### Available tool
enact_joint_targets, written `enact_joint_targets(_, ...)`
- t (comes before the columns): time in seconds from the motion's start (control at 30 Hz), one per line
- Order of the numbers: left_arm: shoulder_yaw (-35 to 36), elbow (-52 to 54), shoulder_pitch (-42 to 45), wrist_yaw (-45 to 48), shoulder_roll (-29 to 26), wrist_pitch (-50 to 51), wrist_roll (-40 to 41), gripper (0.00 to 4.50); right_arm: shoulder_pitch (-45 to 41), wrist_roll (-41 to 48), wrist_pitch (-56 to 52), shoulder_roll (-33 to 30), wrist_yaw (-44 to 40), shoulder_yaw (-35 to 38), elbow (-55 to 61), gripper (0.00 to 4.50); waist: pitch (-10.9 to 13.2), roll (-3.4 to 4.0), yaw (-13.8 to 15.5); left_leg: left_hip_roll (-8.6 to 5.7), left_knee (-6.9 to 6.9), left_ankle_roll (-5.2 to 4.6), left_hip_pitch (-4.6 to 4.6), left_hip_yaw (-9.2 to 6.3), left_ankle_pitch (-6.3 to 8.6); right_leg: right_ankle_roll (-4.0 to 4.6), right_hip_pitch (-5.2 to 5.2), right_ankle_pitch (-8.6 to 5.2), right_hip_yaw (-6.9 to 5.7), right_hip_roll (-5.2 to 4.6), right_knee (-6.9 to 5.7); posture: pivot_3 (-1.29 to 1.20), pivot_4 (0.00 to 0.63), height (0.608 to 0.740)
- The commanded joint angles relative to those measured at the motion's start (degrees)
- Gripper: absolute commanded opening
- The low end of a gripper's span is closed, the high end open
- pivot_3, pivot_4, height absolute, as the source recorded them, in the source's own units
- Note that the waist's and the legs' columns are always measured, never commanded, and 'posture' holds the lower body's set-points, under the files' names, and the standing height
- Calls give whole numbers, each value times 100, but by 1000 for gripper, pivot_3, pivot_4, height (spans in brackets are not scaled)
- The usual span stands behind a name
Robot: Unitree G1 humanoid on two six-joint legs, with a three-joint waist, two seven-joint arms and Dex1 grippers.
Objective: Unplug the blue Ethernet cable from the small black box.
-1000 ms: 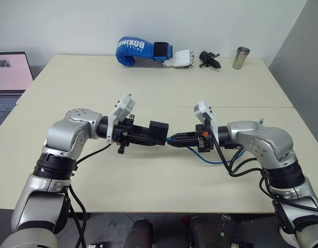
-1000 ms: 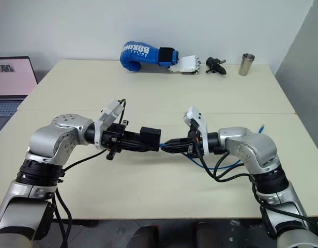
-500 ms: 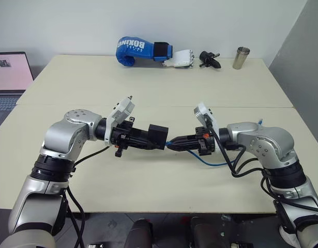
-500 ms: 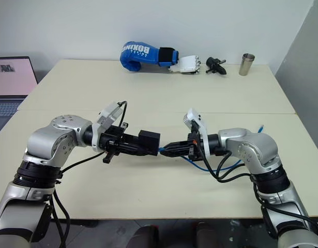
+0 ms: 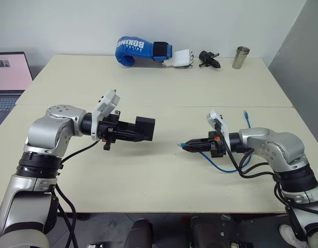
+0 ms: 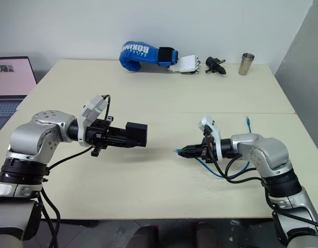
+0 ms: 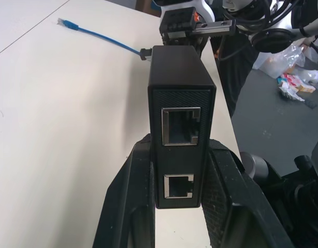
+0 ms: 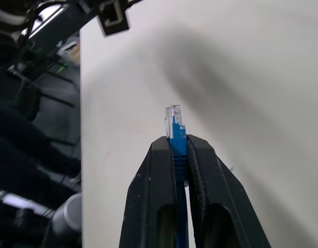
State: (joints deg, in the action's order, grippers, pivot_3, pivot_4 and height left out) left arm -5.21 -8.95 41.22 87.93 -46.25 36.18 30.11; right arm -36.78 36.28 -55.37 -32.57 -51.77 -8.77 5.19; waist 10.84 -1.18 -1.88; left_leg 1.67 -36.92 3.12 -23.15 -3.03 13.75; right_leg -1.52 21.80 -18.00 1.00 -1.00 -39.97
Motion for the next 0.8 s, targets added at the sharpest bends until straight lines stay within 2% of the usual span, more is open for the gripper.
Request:
enact_joint_targets(0.03, 268, 26, 55, -340, 89, -54, 18, 802, -244, -970, 1142, 99, 739, 177, -682, 19, 0, 0, 1, 1, -2, 0, 0, -1, 0, 0, -1, 0, -1, 0, 1, 0, 150, 740)
enact_joint_targets(0.2, 405, 22, -91, -899, 335, -246, -58, 802, -705, -2255, 2593, 665, 2390, 255, -2463, 19, -1, -2, -10, 1, -2, 0, -6, 3, 0, 0, 9, 0, 3, 0, -1, 0, 150, 740)
enact_joint_targets(0.37, 446, 247, -301, -1233, 494, -336, -96, 802, -939, -2740, 3405, 1027, 2897, 334, -3894, 19, -1, -1, -10, 1, -1, 2, -32, 11, -2, 2, 40, 2, 10, -2, -7, 0, 150, 740)
enact_joint_targets(0.43, 491, 353, -415, -1379, 527, -357, -91, 802, -929, -2779, 3451, 1112, 2907, 393, -4113, 719, -1, -1, -9, 1, -3, 3, -48, 11, -2, 3, 50, 2, 8, -4, -4, 0, 150, 740)
enact_joint_targets(0.63, 623, 437, -578, -1726, 585, -411, -71, 802, -783, -2658, 3151, 1151, 2684, 598, -3906, 1826, -1, -1, -10, 0, -6, 3, -54, 9, -2, 3, 52, 2, 6, -7, -4, 0, 150, 740)
enact_joint_targets(0.8, 840, 39, -481, -2488, 902, -971, -405, 802, -511, -2228, 2388, 1027, 2298, 831, -2623, 2961, -1, 0, 3, -1, -7, 2, -53, 5, -3, 2, 51, 2, 3, -6, -9, 0, 150, 740)
